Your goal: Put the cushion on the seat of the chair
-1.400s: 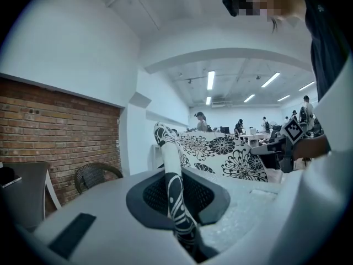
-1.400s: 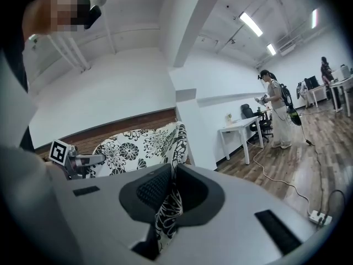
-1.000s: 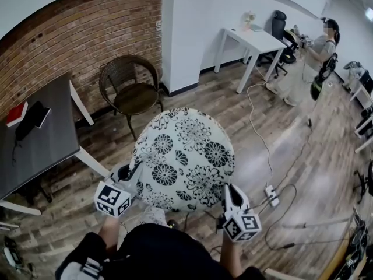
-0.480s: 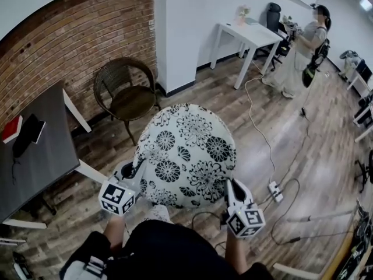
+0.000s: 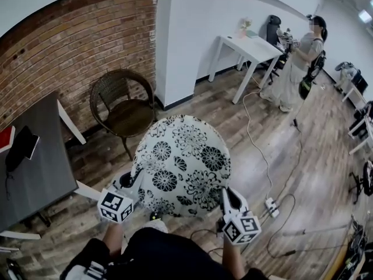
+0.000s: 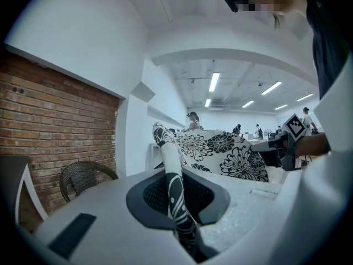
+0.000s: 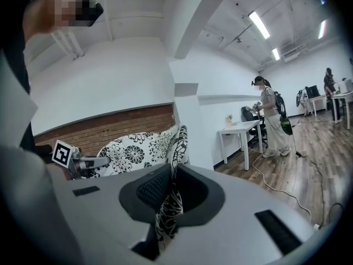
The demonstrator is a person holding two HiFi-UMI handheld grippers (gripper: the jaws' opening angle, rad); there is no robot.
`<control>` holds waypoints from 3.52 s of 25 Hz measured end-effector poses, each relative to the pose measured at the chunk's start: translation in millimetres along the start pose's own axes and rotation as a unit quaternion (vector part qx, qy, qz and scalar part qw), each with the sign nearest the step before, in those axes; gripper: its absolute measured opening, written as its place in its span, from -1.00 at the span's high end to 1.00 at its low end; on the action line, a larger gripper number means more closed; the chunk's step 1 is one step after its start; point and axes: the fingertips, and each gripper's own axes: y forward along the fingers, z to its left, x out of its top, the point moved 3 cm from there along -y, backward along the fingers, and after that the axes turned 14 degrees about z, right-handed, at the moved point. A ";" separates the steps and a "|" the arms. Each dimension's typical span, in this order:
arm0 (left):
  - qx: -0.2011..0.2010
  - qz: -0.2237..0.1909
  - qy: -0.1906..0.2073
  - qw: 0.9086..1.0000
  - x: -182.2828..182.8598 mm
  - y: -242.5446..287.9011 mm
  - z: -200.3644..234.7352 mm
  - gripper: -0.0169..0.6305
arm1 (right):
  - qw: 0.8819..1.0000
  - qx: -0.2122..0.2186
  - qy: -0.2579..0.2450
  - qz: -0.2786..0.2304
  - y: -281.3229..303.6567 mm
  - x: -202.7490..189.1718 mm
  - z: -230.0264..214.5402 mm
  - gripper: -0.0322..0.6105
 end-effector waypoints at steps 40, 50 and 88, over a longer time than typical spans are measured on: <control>0.056 0.015 -0.057 0.997 16.6 60.7 209.7 0.91 | 0.996 0.056 -0.022 0.070 243.2 92.5 59.1 0.81; 0.151 0.017 -0.082 0.985 48.7 93.5 247.1 0.91 | 0.984 0.156 -0.048 0.077 348.7 156.7 40.3 0.81; 0.306 0.055 -0.137 0.941 120.6 227.5 267.7 0.91 | 0.939 0.312 -0.072 0.123 529.6 257.5 -65.2 0.81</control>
